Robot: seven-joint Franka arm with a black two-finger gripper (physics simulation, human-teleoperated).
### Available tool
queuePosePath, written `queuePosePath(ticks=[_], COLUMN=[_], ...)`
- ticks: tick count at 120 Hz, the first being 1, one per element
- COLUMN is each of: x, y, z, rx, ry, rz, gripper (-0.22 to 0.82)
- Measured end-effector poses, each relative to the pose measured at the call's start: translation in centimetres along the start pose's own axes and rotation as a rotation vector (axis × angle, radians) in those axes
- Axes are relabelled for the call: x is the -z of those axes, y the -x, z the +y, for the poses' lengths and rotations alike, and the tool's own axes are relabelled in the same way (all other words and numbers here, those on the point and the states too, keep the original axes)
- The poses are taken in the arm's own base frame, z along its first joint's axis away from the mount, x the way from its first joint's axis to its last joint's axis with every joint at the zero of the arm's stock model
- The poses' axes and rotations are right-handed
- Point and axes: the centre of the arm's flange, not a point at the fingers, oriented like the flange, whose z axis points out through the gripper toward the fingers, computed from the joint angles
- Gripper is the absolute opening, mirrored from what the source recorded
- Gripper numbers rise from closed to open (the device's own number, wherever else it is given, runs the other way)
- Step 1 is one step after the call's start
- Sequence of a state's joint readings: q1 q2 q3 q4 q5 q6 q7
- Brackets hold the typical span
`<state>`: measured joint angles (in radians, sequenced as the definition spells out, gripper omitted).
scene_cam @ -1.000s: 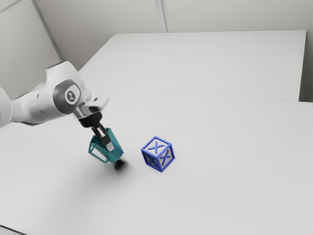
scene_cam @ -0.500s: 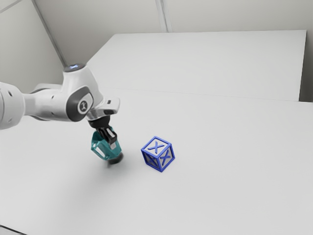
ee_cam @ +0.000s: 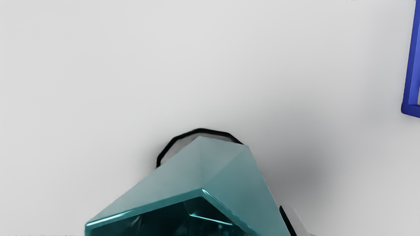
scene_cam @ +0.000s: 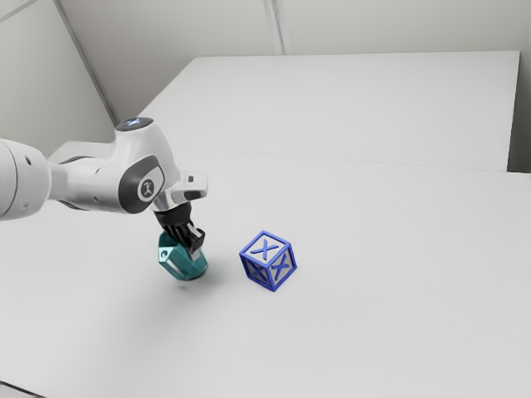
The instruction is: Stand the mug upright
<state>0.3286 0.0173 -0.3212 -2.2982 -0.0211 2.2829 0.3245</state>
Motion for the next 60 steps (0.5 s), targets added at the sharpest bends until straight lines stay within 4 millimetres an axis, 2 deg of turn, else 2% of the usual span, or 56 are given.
queuePosePath(ticks=[17,32,45,60], x=[0.0,1.0,4.1,8.4], y=[0.1,0.2,0.2,-1.4], z=[-0.2,-0.4,0.0,3.5], rx=[0.03,0.051,0.06,0.001], ry=[0.001,-0.01,-0.04,-0.065], rz=[0.0,0.015,0.048,0.08], gripper=[0.11,0.22,0.28,0.4])
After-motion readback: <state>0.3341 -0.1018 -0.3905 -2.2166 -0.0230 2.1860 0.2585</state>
